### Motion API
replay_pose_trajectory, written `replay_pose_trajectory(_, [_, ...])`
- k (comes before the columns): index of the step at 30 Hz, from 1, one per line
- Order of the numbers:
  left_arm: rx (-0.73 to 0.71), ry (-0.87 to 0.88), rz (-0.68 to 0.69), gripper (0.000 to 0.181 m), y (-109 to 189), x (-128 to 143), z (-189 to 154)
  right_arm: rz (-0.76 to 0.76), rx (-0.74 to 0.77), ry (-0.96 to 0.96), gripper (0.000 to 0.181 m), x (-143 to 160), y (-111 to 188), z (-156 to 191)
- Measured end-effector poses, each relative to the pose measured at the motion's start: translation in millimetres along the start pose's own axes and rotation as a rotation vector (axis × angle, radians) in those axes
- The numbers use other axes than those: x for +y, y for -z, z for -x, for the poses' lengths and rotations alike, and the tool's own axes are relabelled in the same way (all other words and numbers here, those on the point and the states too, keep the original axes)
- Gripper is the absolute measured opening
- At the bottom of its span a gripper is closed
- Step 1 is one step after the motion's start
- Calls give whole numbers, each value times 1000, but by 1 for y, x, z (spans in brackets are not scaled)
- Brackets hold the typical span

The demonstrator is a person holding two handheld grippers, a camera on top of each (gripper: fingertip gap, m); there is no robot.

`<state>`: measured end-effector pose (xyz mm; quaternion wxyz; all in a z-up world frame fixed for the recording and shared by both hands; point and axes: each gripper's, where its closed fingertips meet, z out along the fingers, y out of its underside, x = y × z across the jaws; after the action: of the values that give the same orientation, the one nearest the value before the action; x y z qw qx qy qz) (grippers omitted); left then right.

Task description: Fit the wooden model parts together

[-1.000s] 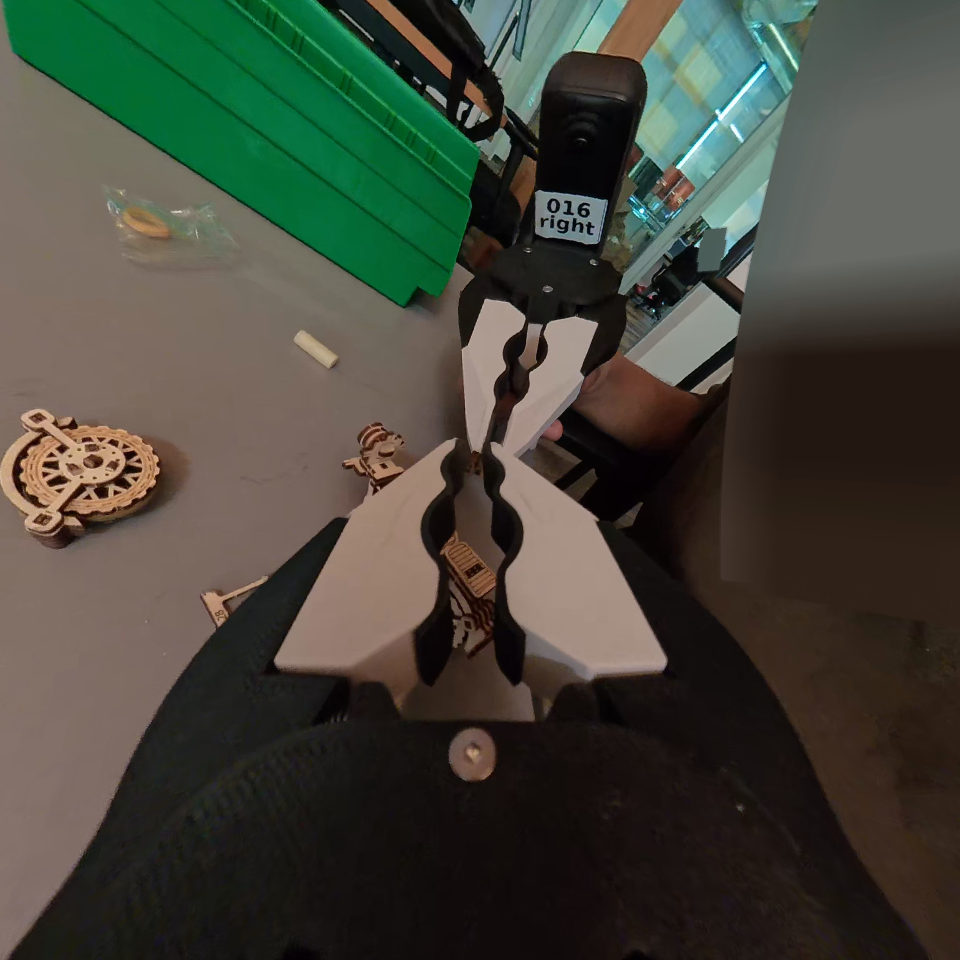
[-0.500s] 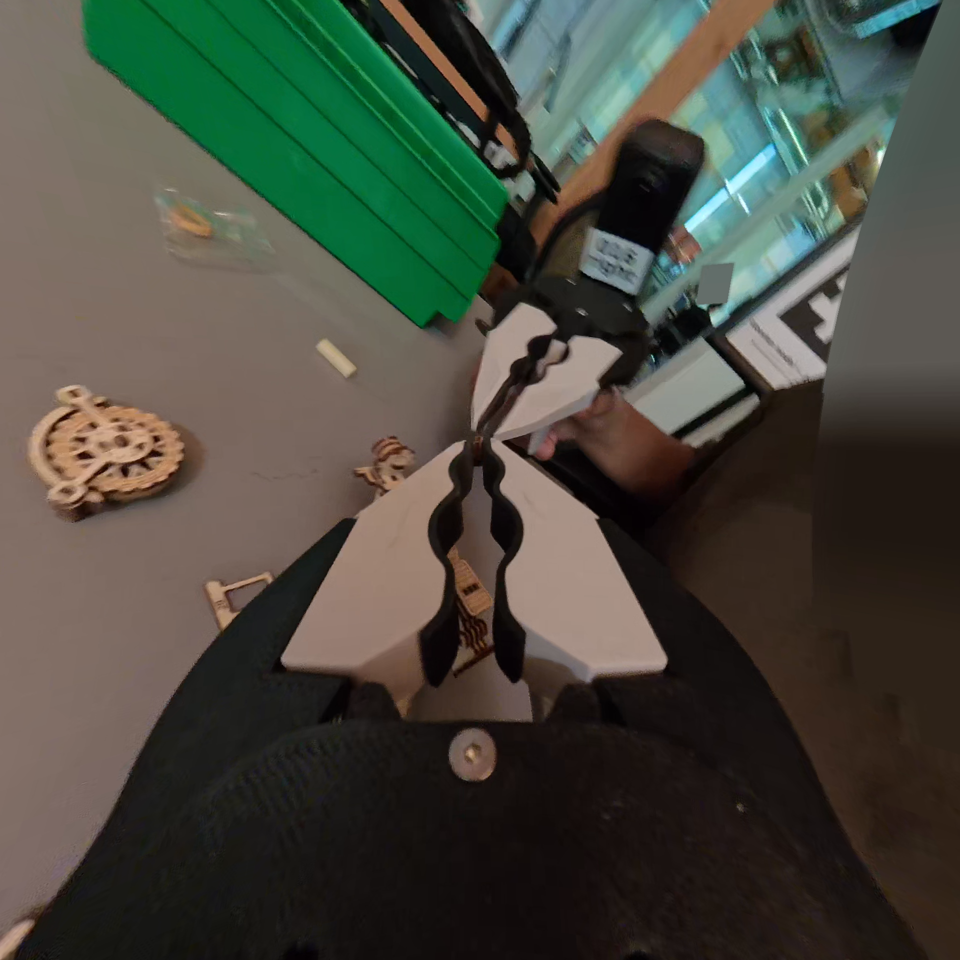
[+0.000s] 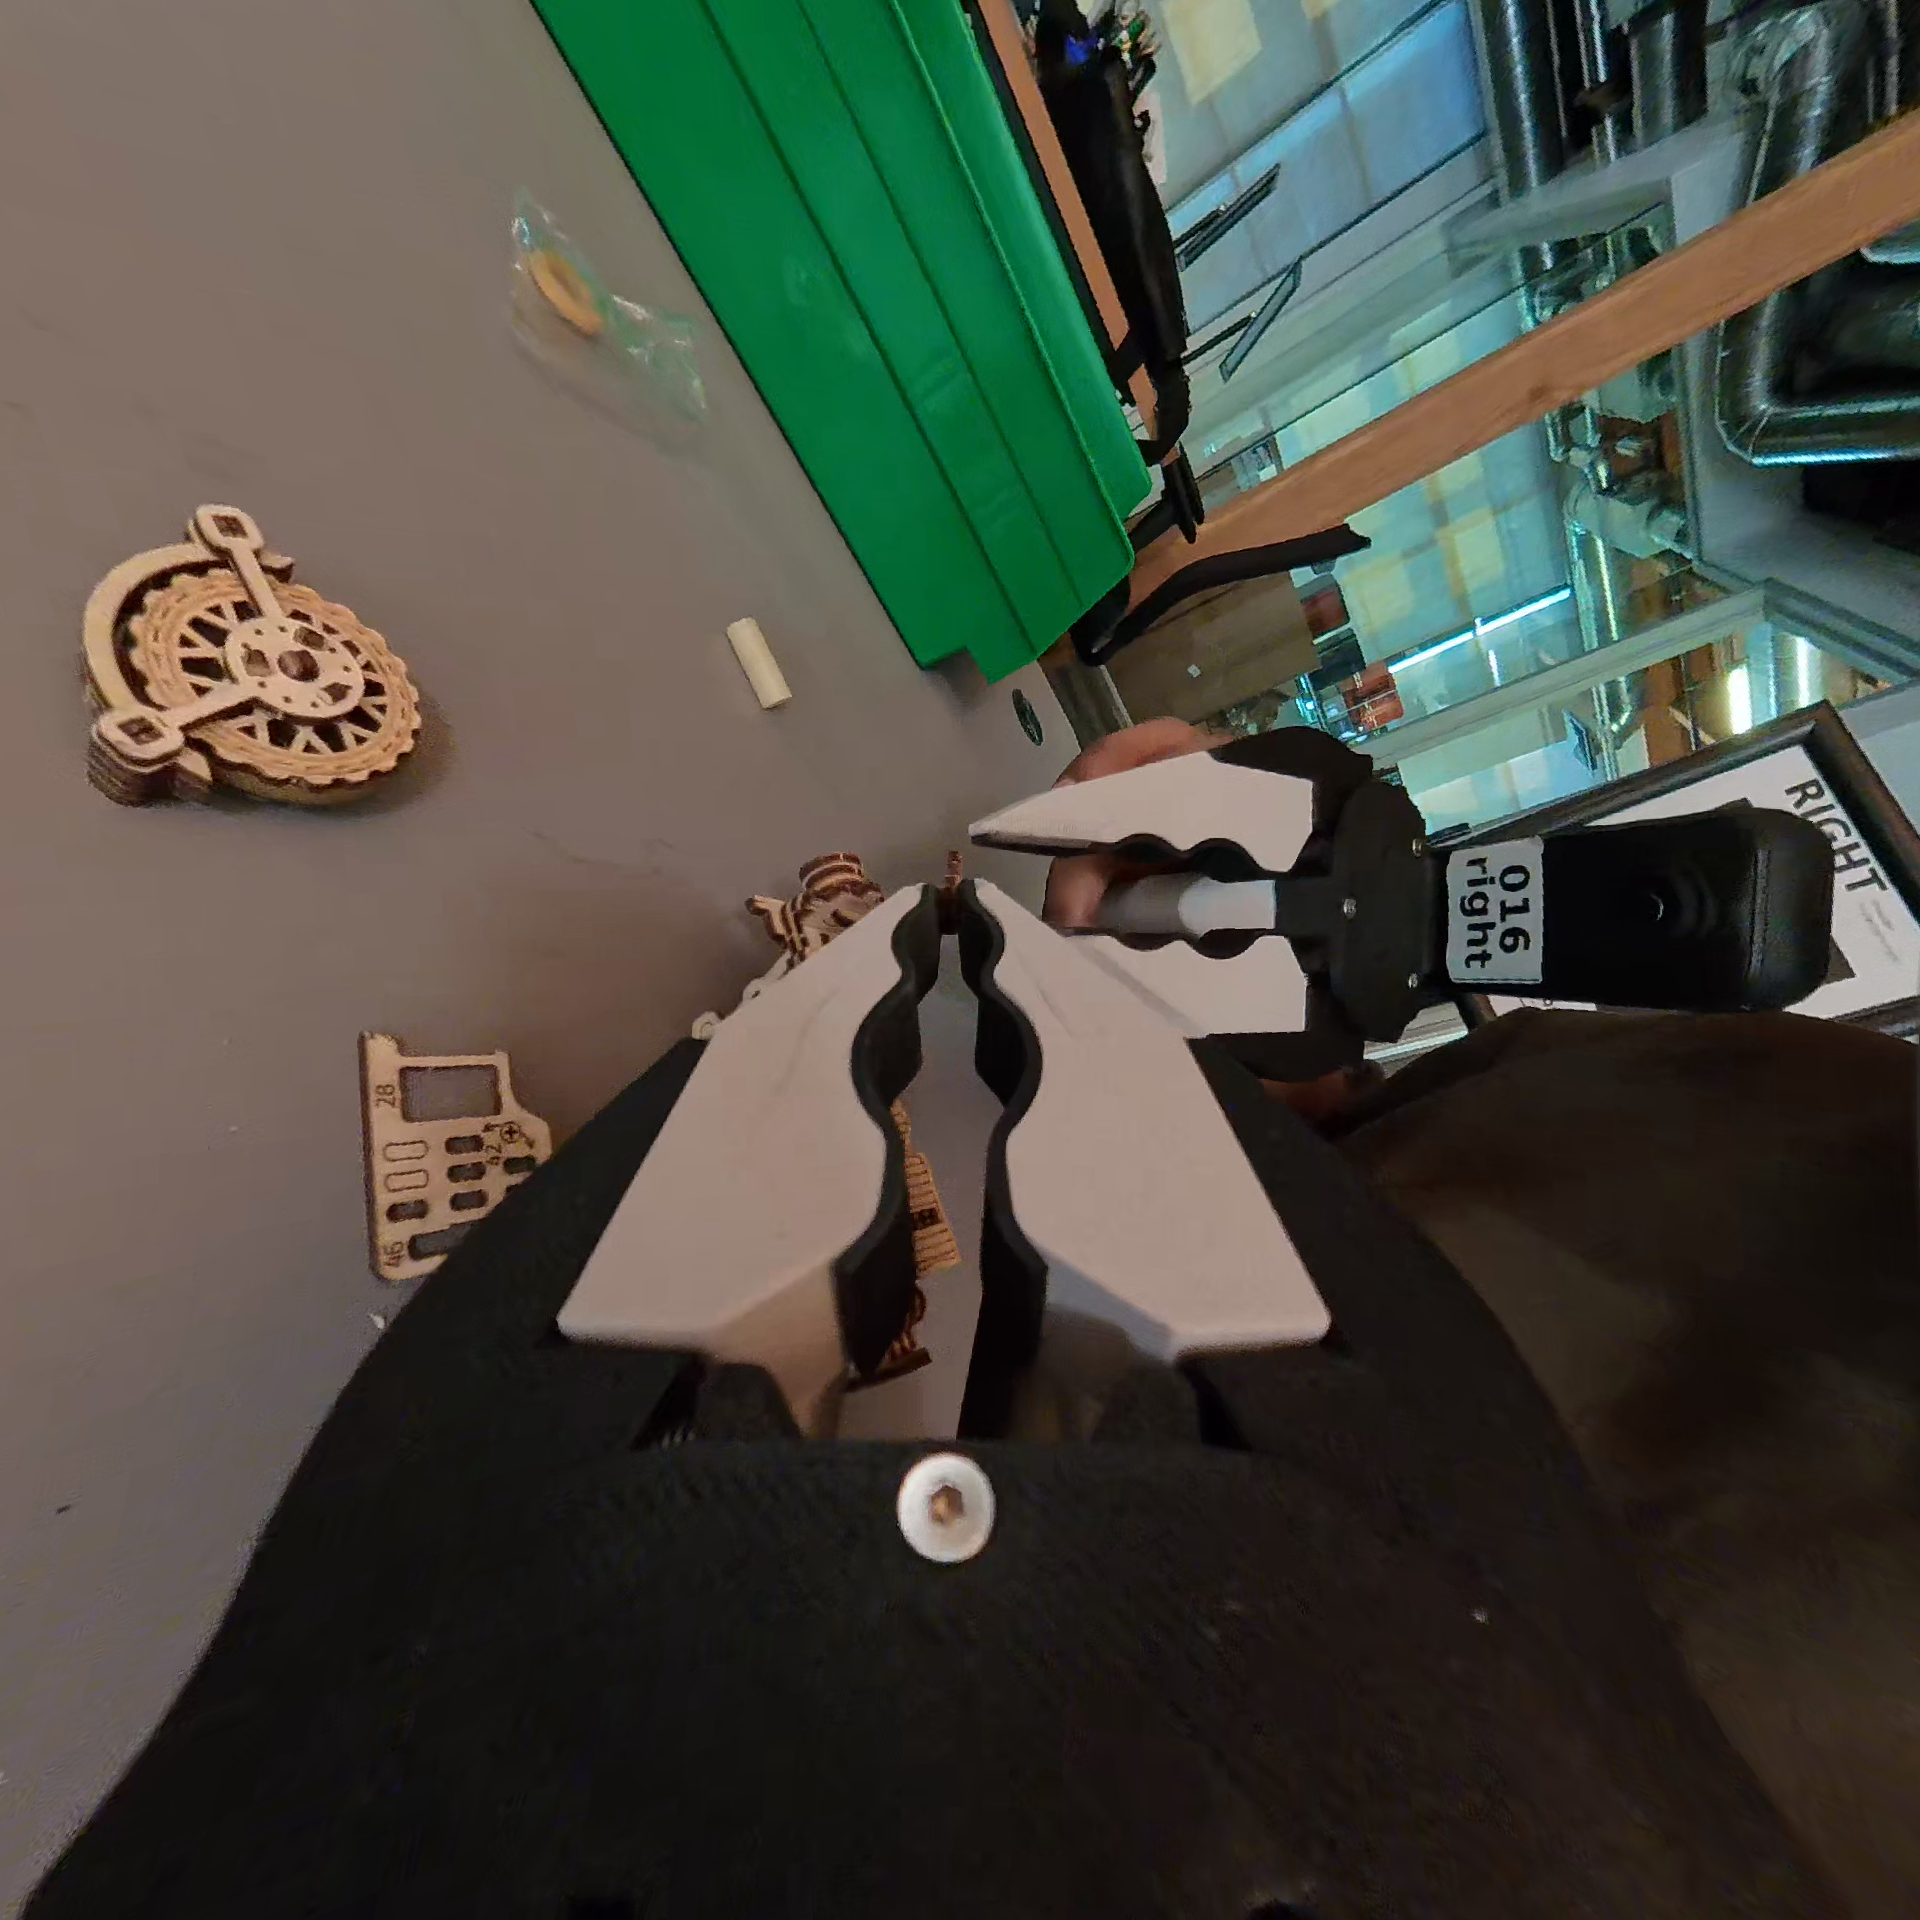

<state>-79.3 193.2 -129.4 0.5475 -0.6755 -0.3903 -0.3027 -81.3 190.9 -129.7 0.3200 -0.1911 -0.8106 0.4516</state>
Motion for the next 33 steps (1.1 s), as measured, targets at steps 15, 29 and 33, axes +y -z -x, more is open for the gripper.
replay_pose_trajectory(15, [-17, -42, 13, 0, -2, 3, -1, 54, -8, 37, 7, 9, -2, 4])
replay_pose_trajectory(29, [-364, -498, 239, 46, -15, 22, 26, 33, -33, -157, 7, 30, 11, -29])
replay_pose_trajectory(33, [-347, -462, 243, 33, -13, 19, 27, 54, -72, -118, 7, 34, 8, -18])
